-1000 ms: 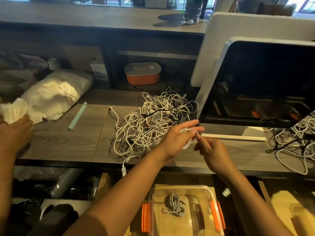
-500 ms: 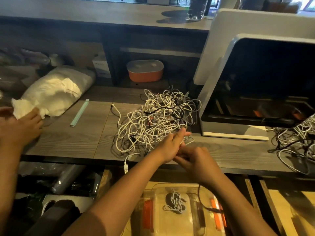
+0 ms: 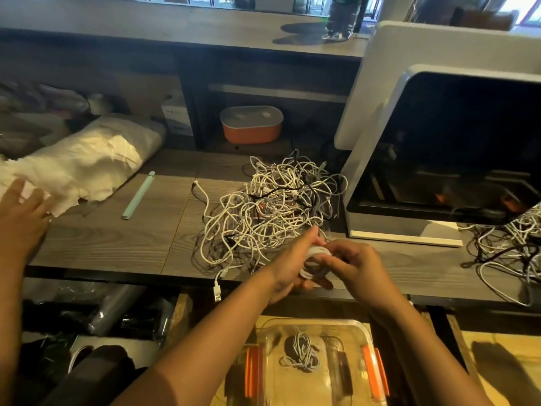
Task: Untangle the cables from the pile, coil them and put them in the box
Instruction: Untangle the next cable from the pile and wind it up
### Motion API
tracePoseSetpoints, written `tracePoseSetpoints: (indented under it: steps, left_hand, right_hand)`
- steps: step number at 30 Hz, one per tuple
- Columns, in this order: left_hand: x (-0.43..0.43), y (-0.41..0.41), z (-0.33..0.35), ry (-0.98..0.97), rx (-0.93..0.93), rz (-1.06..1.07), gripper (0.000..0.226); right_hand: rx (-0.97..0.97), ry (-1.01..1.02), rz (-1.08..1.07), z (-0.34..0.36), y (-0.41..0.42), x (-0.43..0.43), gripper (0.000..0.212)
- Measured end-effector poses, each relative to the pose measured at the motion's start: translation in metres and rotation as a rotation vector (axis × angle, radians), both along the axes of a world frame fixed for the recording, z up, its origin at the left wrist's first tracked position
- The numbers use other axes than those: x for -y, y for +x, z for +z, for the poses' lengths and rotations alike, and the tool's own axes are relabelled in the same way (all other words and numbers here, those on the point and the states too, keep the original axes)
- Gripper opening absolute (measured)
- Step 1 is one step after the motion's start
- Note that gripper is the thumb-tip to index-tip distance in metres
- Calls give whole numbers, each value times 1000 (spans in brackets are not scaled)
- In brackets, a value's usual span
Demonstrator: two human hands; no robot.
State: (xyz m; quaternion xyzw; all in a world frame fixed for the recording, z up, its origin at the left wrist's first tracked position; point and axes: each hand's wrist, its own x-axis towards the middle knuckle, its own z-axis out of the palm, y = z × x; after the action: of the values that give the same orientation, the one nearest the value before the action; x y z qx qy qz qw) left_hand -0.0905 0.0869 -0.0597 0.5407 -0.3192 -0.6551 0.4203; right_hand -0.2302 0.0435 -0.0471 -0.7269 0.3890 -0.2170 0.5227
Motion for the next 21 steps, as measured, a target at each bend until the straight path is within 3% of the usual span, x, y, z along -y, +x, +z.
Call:
tracePoseSetpoints:
  steps: [3,5,10,14,18,21]
  left_hand:
    - [-4,-13,-10,-170,338,190,31]
    - [-5,-20,-19,-270,590,262,43]
    - [-3,-24,-20,-227,775,345,47]
    - [-1,-22,-23,-196,966,262,55]
    - [-5,-16,-28,-275,948,-43,52]
    - [-9,-12,-28,-325,743,-239,51]
  right_hand:
    - [57,8,-83,-4,-1,2,24]
    - [53,12,-84,-8,0,1,24]
    - [96,84,-131,-12,2,-3,17]
    - [-130,11,-4,-12,-7,6,17]
    - [-429,-172,224,5,-25,18,14]
    - [-408,-161,280,16,-32,21,22]
